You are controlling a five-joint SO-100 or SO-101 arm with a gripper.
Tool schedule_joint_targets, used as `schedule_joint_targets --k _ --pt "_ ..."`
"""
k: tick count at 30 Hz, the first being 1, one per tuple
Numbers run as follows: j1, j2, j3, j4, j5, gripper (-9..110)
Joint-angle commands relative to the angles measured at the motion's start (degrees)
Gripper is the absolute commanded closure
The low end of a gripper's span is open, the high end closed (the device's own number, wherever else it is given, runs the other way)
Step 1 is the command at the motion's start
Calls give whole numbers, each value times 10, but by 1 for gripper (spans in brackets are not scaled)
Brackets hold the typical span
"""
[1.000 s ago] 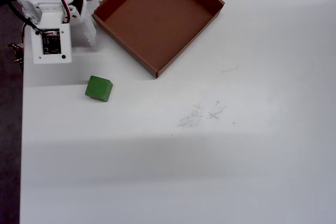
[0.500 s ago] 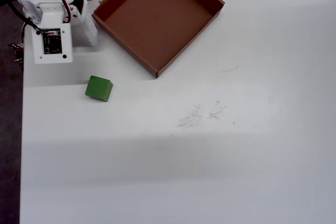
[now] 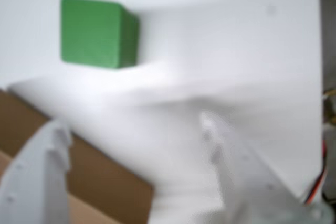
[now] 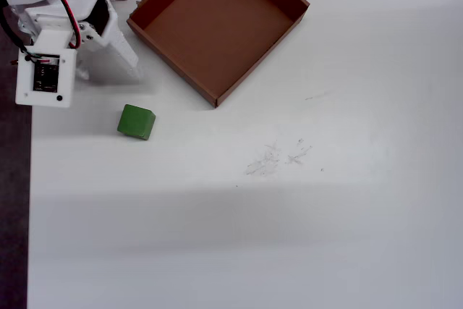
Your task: Grasp a green cube and put it in a box.
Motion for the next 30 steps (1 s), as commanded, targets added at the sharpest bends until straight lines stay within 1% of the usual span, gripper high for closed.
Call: schedule_joint_targets --k 1,8,15,19,30 --pt "5 -66 -80 -19 23 66" --pt "-8 -219 -150 -69 71 67" --pt "-29 -355 -235 -65 109 65" --pt "-42 -397 -255 -78 113 64" --pt "-71 -461 -249 -112 128 65"
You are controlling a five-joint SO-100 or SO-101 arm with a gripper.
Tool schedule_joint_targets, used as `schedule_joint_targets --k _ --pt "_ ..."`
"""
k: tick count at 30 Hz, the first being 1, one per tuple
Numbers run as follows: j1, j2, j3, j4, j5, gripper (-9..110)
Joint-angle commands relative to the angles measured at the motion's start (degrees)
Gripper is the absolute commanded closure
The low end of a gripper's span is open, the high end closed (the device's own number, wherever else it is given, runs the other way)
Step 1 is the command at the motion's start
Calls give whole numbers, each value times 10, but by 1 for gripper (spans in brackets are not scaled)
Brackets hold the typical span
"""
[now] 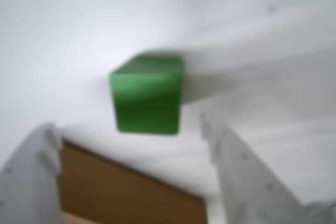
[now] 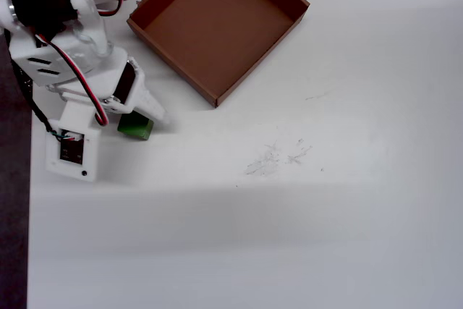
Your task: Grasp a green cube and put it in a box.
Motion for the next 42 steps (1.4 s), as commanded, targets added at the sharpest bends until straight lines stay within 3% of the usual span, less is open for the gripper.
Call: schedule_joint_targets --k 1,42 --pt "-5 -3 -22 -9 3 65" --pt "-10 -98 -57 -60 3 82"
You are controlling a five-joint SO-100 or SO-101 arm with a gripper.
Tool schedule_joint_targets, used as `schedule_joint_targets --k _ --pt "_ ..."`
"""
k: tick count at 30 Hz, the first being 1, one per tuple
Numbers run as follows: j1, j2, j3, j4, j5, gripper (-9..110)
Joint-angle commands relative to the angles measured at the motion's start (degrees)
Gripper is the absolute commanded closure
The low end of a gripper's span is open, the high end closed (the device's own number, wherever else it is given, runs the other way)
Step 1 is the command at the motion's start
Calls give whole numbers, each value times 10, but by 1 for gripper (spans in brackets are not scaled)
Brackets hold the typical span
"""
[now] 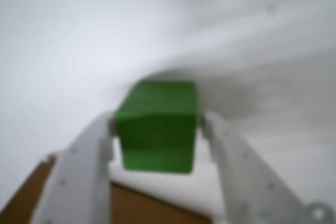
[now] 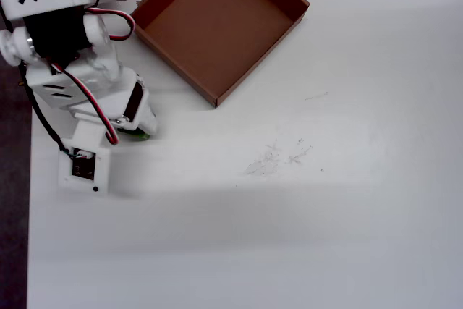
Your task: Grasp a green cube and put it in a box.
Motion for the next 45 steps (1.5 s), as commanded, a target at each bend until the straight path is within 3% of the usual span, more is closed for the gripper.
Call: schedule_joint_targets --k 1,20,35,45 --pt "-5 6 -15 -10 3 82" --pt "-4 7 -7 -21 3 88" --pt "0 64 -95 107 -4 89" --pt "-77 148 -143 212 -142 90"
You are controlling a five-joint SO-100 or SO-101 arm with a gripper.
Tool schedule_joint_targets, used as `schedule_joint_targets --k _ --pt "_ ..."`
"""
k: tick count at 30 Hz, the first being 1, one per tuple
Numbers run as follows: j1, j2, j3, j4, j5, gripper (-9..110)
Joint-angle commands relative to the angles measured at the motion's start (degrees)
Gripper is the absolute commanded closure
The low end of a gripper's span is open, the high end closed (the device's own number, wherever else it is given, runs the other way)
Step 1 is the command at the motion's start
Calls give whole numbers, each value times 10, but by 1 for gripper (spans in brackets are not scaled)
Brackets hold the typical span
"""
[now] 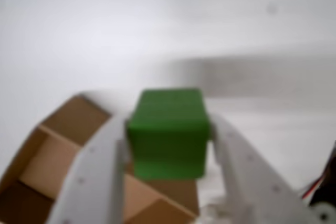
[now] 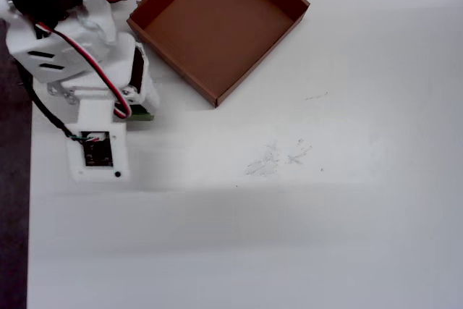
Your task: Grasp a green cube and put it in a box.
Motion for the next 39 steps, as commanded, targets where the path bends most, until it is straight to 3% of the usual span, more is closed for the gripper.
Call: schedule_joint_targets --k 1,17,27,39 --pt "-33 40 -48 31 -40 90" --pt "-231 28 -103 126 -39 90" --pt "-338 18 -29 52 -8 88" --pt "-391 -33 120 -99 -3 87"
